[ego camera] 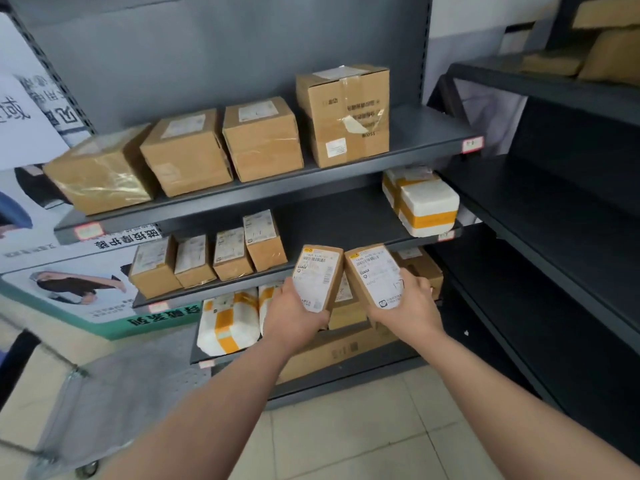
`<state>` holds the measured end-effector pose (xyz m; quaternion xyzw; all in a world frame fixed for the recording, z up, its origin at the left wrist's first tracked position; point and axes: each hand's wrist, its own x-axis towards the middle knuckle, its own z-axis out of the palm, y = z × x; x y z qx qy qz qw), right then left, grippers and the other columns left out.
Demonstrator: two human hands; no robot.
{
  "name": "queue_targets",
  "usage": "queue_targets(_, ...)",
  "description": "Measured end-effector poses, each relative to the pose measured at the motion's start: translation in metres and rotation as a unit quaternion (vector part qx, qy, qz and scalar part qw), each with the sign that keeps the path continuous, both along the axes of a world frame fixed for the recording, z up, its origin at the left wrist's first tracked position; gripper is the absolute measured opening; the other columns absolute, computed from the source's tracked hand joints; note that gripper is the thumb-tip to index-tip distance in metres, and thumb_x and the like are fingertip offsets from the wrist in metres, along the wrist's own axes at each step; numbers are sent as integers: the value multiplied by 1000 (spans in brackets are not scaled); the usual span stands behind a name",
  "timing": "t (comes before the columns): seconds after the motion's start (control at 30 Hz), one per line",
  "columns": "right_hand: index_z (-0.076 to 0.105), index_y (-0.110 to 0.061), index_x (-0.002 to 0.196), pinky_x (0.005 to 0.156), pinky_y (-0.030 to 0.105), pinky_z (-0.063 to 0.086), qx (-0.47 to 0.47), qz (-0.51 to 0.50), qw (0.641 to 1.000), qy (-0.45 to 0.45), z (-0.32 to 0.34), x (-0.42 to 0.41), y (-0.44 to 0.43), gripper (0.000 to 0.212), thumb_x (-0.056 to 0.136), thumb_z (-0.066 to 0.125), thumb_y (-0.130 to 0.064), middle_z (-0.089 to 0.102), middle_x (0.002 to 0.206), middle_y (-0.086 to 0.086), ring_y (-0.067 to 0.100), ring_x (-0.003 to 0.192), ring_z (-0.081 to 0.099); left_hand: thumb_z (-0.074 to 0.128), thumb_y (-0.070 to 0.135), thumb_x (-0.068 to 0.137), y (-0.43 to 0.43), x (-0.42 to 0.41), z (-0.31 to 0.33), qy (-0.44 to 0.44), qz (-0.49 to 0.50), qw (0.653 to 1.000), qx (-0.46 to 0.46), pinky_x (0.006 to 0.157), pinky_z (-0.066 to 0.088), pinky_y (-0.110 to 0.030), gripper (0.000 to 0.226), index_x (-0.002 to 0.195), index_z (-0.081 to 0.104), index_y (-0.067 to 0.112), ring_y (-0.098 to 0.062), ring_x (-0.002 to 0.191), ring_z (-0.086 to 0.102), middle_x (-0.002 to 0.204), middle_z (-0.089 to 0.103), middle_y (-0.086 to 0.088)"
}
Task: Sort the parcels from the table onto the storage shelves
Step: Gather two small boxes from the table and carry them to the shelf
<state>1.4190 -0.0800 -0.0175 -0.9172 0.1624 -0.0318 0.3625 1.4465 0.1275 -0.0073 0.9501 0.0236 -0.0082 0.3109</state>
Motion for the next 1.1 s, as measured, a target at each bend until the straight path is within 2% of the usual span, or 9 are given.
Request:
queue_targets(0.17, 30, -27, 139, 90, 41, 49, 4, 17, 1000, 11, -4, 69, 2, 98, 59, 81, -55, 39, 132, 4, 22, 120, 46, 80, 44, 61, -4, 61, -3, 27, 48, 998, 35, 81, 53, -36, 90, 135, 36, 20, -23, 107, 54, 121, 50, -4)
queue_targets(0.37, 31, -24, 139, 79, 33, 46, 5, 53, 998, 26, -6, 152, -6, 100, 60, 83, -53, 36, 133, 5, 25, 114, 51, 79, 50, 63, -19, 121, -8, 75, 109, 991, 31, 90, 53, -43, 102, 145, 26, 21, -28, 117, 48, 131, 44, -6)
queue_targets(0.47, 34, -24, 138, 81, 34, 48, -2, 63, 998, 26, -9, 190, -8, 94, 62, 82, -53, 36, 134, 6, 26, 113, 52, 76, 50, 70, -29, 147, -14, 87, 139, 986, 15, 92, 53, -45, 93, 145, 28, 23, -28, 118, 48, 132, 43, -6)
queue_targets(0.53, 36, -24, 140, 89, 35, 46, 9, 108, 994, 29, -13, 208, -10, 91, 67, 76, -58, 33, 140, 6, 26, 119, 49, 65, 54, 81, -38, 158, -19, 66, 129, 988, 46, 94, 50, -43, 75, 142, 34, 24, -31, 121, 46, 137, 41, -8)
queue_targets(0.63, 42, -26, 142, 104, 38, 36, -27, 219, 975, 31, -26, 221, -12, 74, 79, 69, -53, 24, 152, 0, 23, 133, 36, 45, 52, 95, -46, 160, -28, 25, 64, 984, 164, 101, 41, -43, 53, 141, 41, 27, -30, 134, 33, 149, 34, -5)
queue_targets(0.73, 40, -33, 143, 106, 41, 39, -88, 271, 958, 28, -35, 228, -13, 61, 88, 62, -45, 21, 157, -5, 21, 138, 33, 41, 44, 99, -46, 164, -33, 21, 13, 974, 226, 107, 39, -43, 47, 141, 41, 25, -24, 138, 31, 148, 37, -2)
queue_targets(0.9, 27, -37, 148, 107, 45, 38, -136, 299, 942, 65, -34, 246, -6, 57, 95, 50, -42, 8, 161, -5, 25, 145, 20, 44, 36, 99, -49, 178, -27, 46, 8, 973, 228, 105, 43, -39, 45, 140, 39, 21, -24, 135, 37, 146, 39, -5)
queue_targets(1.0, 18, -37, 150, 110, 48, 34, -171, 313, 931, 79, -35, 254, -2, 58, 98, 44, -41, 1, 161, -4, 27, 147, 8, 47, 32, 99, -48, 182, -26, 74, -7, 967, 243, 110, 38, -41, 54, 147, 29, 18, -27, 141, 29, 153, 29, -9)
queue_targets(1.1, 12, -37, 151, 110, 50, 30, -209, 321, 920, 85, -34, 263, -1, 59, 99, 41, -42, -3, 161, -4, 27, 147, 6, 51, 27, 98, -44, 185, -26, 106, -27, 959, 263, 116, 29, -43, 67, 153, 13, 16, -29, 147, 15, 160, 14, -11)
